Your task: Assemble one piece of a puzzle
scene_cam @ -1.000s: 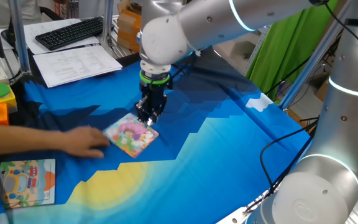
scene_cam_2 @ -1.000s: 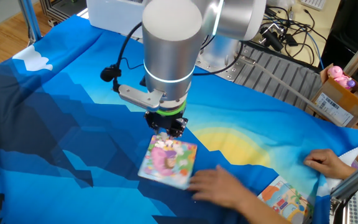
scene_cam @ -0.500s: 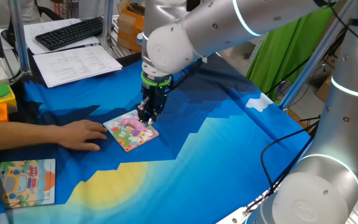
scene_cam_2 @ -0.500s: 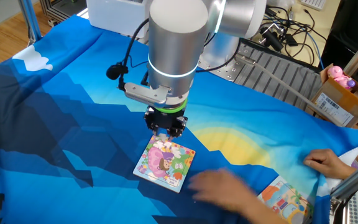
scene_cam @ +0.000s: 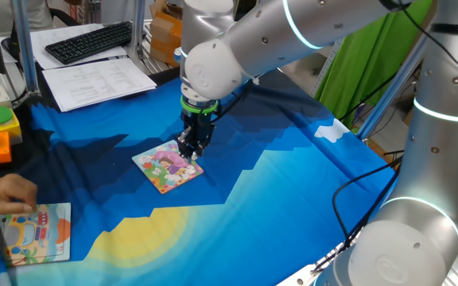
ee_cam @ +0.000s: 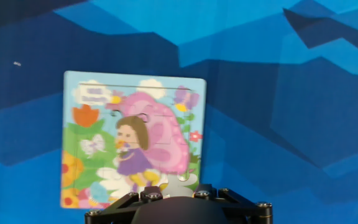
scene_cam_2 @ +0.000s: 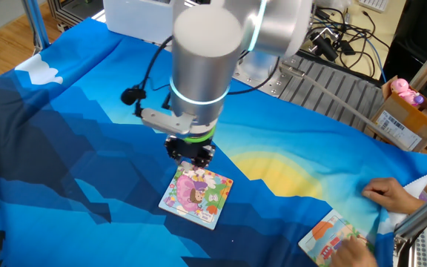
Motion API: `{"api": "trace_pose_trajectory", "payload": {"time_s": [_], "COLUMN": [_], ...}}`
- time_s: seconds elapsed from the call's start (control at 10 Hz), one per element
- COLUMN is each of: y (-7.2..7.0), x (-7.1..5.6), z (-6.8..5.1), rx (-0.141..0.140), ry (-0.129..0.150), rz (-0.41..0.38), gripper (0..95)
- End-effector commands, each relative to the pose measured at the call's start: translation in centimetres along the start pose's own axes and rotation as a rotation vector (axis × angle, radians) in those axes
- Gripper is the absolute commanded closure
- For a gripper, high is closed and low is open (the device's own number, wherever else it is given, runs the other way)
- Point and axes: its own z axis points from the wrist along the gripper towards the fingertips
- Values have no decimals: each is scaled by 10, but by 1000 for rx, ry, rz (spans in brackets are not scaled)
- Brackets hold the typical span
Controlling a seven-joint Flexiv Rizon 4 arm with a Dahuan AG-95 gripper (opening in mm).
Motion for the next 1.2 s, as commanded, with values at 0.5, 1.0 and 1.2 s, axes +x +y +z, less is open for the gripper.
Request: {"api": "trace_pose_trajectory", "payload": {"time_s": [0.5, 1.0, 1.2], "y": [2, 3, 7], "x": [12, 13, 12], "z": [21, 22, 22], "rx": [-1, -18, -15], "ry": [-10, -12, -14], "rz": [42, 65, 69], "gripper": [950, 950, 950]}}
